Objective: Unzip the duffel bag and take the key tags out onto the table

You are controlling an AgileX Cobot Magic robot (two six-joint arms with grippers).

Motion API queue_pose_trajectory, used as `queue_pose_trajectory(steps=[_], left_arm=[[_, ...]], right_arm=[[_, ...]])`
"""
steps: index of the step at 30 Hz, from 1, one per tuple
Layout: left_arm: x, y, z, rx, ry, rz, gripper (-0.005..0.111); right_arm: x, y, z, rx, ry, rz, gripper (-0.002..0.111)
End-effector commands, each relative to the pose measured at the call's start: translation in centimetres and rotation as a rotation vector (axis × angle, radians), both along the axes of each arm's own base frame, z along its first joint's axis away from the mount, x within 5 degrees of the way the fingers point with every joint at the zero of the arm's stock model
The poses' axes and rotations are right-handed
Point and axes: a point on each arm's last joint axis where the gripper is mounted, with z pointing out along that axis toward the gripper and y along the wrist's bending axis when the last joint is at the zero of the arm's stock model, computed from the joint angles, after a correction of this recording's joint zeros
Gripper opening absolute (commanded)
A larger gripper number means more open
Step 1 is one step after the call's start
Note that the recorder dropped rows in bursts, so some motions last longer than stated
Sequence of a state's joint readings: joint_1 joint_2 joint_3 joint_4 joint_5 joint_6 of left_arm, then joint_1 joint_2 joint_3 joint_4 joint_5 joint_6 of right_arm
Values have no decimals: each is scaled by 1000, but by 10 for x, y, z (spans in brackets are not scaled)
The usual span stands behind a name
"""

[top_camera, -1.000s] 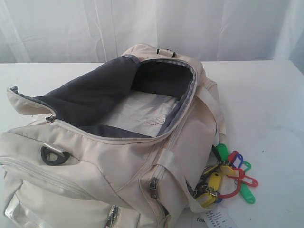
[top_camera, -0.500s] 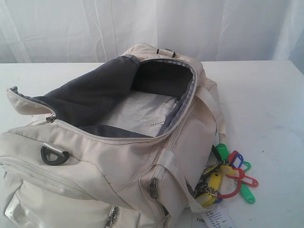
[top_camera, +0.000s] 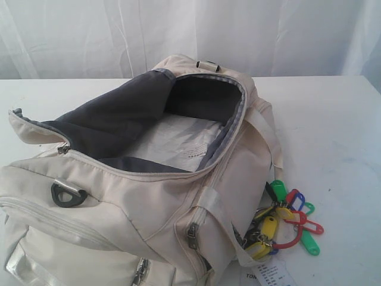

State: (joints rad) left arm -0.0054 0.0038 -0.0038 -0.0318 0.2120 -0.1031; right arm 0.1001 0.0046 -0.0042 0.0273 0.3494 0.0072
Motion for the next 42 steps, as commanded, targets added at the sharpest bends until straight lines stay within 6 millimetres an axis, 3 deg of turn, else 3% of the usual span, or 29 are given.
queue_pose_trajectory(steps=[1, 42], left_arm=[[0, -1, -1, -17, -1, -5, 0], [0, -1, -2, -17, 9, -6, 0]], right_arm=[[0, 2, -1, -1, -7, 29, 0], [0, 3, -1, -1, -7, 53, 0]])
